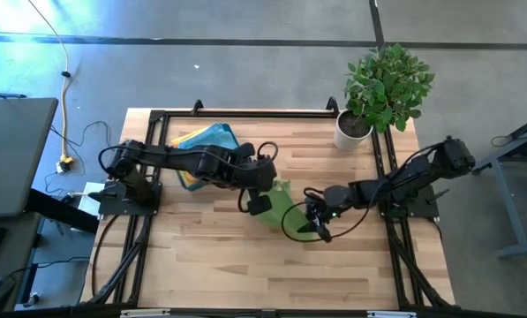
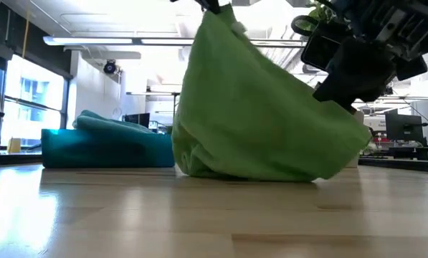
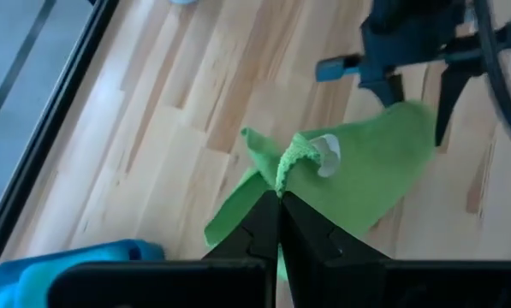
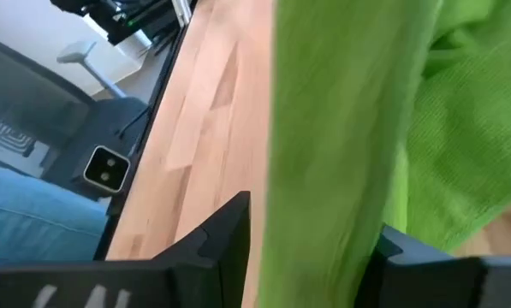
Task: Fold microfiber towels
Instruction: Fold the green microfiber cloth
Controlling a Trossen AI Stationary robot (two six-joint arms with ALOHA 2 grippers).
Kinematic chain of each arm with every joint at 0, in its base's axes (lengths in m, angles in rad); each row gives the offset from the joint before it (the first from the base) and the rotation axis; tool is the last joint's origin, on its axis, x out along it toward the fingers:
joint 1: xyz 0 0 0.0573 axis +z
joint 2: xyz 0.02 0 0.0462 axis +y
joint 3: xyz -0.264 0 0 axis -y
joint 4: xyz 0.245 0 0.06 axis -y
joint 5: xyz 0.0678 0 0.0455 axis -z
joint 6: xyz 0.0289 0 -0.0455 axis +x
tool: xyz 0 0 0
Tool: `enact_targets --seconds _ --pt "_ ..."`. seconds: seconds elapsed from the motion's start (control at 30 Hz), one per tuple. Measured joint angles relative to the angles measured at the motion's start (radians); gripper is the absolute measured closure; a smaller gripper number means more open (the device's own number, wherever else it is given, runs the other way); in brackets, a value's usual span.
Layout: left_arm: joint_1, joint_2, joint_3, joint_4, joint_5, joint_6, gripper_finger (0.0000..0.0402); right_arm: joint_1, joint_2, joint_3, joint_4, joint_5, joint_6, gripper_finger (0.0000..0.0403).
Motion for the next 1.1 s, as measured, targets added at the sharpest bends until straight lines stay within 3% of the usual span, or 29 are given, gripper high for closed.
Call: enact_targets --seconds 0.3,0.43,0.6,0.87,0.97,1.1 --pt "-0.001 -0.009 -0.001 -0.042 -0.001 0.000 0.0401 0.034 0.000 0.000 -0.012 0.016 0.052 0.0286" --pt "-0.002 -0.008 -0.001 -0.054 -0.006 -0.027 0.0401 0.044 0.000 0.000 -0.016 0.055 0.084 0.0319" --pt "-0.002 -0.015 -0.001 -0.058 -0.026 -0.029 0.0401 0.062 0.000 0.000 -0.017 0.110 0.146 0.0389" --pt "-0.019 -0.019 -0.001 -0.144 -0.015 -0.084 0.0401 0.082 -0.032 0.000 -0.023 0.194 0.286 0.0400" --pt "-0.033 -0.019 -0.001 -0.187 -0.020 -0.156 0.0401 0.088 -0.099 0.001 -0.075 0.238 0.286 0.0402" --pt "-0.057 -0.019 -0.001 -0.199 -0.094 -0.227 0.0401 0.088 -0.207 0.064 -0.330 0.284 0.270 0.0402"
